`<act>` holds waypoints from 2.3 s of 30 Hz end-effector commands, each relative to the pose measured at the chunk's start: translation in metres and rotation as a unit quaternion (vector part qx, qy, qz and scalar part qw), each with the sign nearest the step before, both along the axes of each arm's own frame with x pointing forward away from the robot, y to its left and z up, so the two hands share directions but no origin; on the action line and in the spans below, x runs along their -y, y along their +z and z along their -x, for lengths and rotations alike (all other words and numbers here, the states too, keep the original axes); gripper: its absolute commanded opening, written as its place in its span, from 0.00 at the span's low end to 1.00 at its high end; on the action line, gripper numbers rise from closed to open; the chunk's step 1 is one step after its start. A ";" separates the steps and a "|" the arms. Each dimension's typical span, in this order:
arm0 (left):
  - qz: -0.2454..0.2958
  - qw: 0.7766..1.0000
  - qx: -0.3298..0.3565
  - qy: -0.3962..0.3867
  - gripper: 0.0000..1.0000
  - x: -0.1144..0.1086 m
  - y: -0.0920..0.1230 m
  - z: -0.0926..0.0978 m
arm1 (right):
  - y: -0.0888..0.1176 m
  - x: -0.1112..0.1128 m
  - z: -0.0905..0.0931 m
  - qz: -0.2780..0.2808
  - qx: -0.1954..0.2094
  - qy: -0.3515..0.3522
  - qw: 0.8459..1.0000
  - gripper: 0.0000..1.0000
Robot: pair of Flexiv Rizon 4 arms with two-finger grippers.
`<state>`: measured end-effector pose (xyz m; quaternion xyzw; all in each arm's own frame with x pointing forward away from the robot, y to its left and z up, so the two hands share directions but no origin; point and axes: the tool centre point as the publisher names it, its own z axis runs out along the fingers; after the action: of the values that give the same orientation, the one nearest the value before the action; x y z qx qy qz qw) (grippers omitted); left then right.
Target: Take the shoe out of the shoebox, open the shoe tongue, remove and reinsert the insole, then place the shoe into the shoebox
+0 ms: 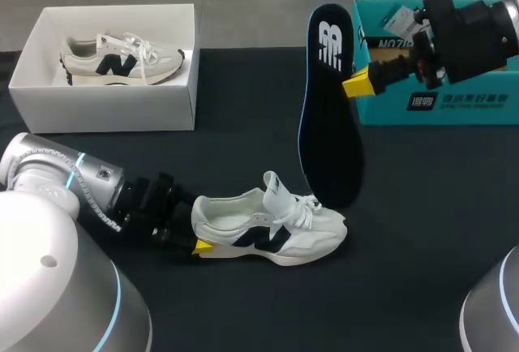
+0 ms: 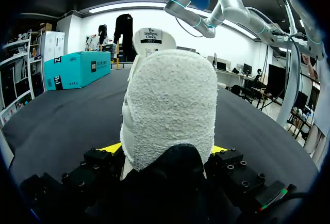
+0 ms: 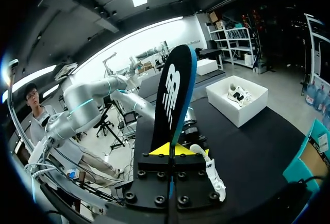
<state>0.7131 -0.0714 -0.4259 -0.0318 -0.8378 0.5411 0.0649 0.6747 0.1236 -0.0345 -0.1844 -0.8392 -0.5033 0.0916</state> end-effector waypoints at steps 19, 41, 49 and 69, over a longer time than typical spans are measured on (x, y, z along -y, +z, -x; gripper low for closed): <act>-0.001 1.000 0.000 0.000 0.00 0.000 -0.001 0.001 | 0.005 -0.002 -0.001 0.022 0.000 -0.016 1.000 0.00; -0.001 1.000 -0.001 -0.001 1.00 -0.002 0.000 -0.001 | 0.005 -0.002 -0.001 0.022 0.000 -0.016 1.000 0.00; -0.025 0.999 -0.009 -0.018 1.00 -0.015 0.015 -0.007 | 0.005 -0.002 -0.001 0.022 0.000 -0.016 1.000 0.00; -0.080 0.997 0.005 -0.006 1.00 -0.018 0.019 -0.005 | 0.005 -0.002 -0.001 0.022 0.000 -0.016 1.000 0.00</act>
<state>0.7204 -0.0527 -0.4097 -0.0323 -0.8746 0.4790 0.0677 0.6732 0.1231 -0.0296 -0.1998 -0.8463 -0.4876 0.0782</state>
